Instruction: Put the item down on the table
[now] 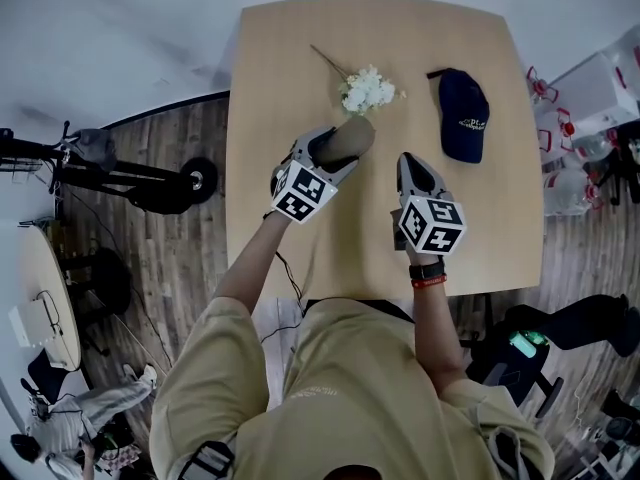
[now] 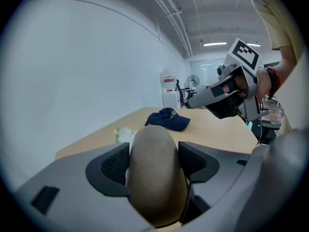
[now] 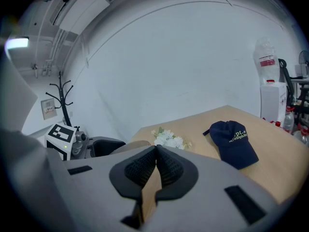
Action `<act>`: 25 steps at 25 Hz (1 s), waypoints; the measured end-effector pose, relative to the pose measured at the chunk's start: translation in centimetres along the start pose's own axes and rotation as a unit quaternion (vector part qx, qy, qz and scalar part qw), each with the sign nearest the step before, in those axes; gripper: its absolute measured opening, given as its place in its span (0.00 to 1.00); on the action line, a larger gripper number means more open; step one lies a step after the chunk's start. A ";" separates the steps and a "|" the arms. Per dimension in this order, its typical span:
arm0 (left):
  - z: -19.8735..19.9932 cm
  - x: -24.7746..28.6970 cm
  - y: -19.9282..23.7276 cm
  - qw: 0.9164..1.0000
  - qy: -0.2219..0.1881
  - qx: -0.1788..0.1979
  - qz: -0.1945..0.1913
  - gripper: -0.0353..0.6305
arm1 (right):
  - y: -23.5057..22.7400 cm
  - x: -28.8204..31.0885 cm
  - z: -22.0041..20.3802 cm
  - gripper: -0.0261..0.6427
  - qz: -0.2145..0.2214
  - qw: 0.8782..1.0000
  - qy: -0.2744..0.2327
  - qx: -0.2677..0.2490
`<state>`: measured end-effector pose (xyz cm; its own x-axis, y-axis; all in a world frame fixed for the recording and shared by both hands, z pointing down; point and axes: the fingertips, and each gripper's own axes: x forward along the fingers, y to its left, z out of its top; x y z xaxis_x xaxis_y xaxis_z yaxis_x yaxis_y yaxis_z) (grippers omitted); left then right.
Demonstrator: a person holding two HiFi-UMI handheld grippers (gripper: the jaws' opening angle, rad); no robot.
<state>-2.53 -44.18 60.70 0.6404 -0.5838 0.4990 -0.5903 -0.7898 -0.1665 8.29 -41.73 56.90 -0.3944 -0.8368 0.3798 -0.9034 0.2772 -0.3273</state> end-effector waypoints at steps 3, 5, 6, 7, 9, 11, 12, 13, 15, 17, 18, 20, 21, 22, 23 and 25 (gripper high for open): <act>-1.0 1.2 -0.3 0.999 0.017 0.014 -0.024 0.55 | -0.5 0.3 -0.6 0.06 -0.013 1.000 0.015 -0.015; -1.8 1.9 0.1 0.999 0.025 0.027 -0.038 0.55 | -0.5 1.1 -0.9 0.06 -0.015 1.000 0.017 -0.012; -2.2 2.2 0.5 0.998 0.029 0.034 -0.044 0.55 | -0.5 1.5 -1.1 0.06 -0.017 1.000 0.018 -0.012; -2.6 2.6 0.7 0.997 0.031 0.039 -0.050 0.55 | -0.5 1.8 -1.3 0.06 -0.019 1.000 0.020 -0.015; -3.4 3.4 0.9 0.996 0.035 0.050 -0.065 0.55 | -0.5 2.4 -1.8 0.06 -0.020 0.999 0.025 -0.009; -4.2 4.1 1.0 0.994 0.037 0.064 -0.080 0.55 | -0.5 2.9 -2.5 0.06 -0.016 0.999 0.029 0.012; -4.6 4.5 1.0 0.993 0.038 0.073 -0.087 0.55 | -0.5 3.2 -2.9 0.06 -0.015 0.999 0.031 0.018; -4.9 4.8 0.9 0.991 0.039 0.082 -0.095 0.55 | -0.6 3.4 -3.2 0.06 -0.015 0.999 0.034 0.020; -5.4 5.4 0.6 0.988 0.041 0.097 -0.110 0.55 | -0.7 3.7 -3.6 0.06 -0.016 0.999 0.038 0.022; -5.8 5.9 0.5 0.985 0.040 0.109 -0.127 0.55 | -0.8 4.1 -3.9 0.06 -0.017 0.999 0.040 0.026; -6.0 6.1 0.5 0.983 0.040 0.116 -0.136 0.55 | -0.8 4.3 -4.0 0.06 -0.018 0.999 0.041 0.028; -6.4 6.4 0.2 0.978 0.041 0.133 -0.156 0.55 | -0.9 4.8 -4.2 0.06 -0.019 0.998 0.043 0.031; -6.6 6.7 0.1 0.975 0.043 0.141 -0.165 0.55 | -1.0 4.9 -4.4 0.06 -0.019 0.998 0.044 0.033; -6.8 6.9 -0.1 0.973 0.046 0.148 -0.173 0.55 | -1.1 5.1 -4.5 0.06 -0.020 0.998 0.046 0.034; -7.1 7.2 -0.3 0.971 0.048 0.153 -0.179 0.55 | -1.2 5.2 -4.7 0.06 -0.020 0.998 0.047 0.035; -7.4 7.8 -0.6 0.967 0.050 0.159 -0.191 0.55 | -1.4 5.4 -5.1 0.06 -0.021 0.998 0.051 0.037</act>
<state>-0.82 -46.90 70.99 0.7218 -0.2297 0.6529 -0.1293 -0.9715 -0.1988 6.57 -44.28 63.82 -0.3744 -0.7935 0.4798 -0.9064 0.2041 -0.3698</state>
